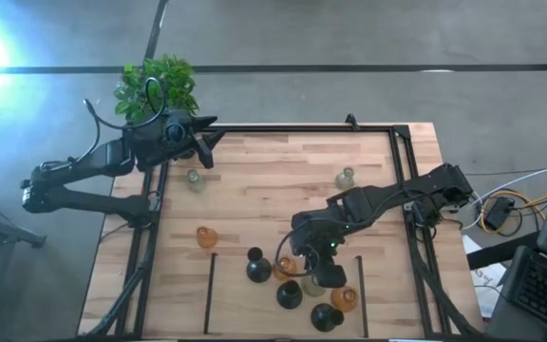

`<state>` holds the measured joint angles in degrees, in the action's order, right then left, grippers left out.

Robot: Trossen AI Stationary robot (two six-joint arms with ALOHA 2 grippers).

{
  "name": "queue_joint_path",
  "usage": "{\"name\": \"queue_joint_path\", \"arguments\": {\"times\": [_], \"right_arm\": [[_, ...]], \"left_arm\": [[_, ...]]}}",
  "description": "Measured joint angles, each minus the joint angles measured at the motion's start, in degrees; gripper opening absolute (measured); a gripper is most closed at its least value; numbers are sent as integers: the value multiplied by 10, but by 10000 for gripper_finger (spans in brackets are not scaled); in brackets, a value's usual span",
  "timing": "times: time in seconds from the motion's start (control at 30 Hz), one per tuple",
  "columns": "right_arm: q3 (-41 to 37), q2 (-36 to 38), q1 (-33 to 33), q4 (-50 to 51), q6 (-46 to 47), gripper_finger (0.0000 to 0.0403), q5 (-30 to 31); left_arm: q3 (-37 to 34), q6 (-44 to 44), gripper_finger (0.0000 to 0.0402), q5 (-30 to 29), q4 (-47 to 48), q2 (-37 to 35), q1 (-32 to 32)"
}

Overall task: Pick & Place candle stick holders
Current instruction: Put the right transparent glass candle holder on the shelf

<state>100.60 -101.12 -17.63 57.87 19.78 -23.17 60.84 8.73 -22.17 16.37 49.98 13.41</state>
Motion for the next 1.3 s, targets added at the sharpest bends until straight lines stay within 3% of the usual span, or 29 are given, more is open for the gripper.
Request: {"name": "queue_joint_path", "arguments": {"times": [0.33, 0.77, 0.87, 1.03, 1.3], "right_arm": [[14, 41, 32, 27, -24, 64, 98], [-17, 182, 107, 155, 4, 63, 198], [-59, 218, 136, 168, 7, 63, 231], [-186, 297, 194, 149, 12, 63, 236], [-387, 410, 319, -11, 34, 63, 244]], "left_arm": [[0, -3, 229, 0, 0, 0, 0], [0, -14, 229, 35, 1, -4, 0], [0, -14, 229, 47, 1, -4, 0], [0, -14, 229, 50, 2, -4, 0], [0, -13, 229, 50, 2, -3, 0]]}}
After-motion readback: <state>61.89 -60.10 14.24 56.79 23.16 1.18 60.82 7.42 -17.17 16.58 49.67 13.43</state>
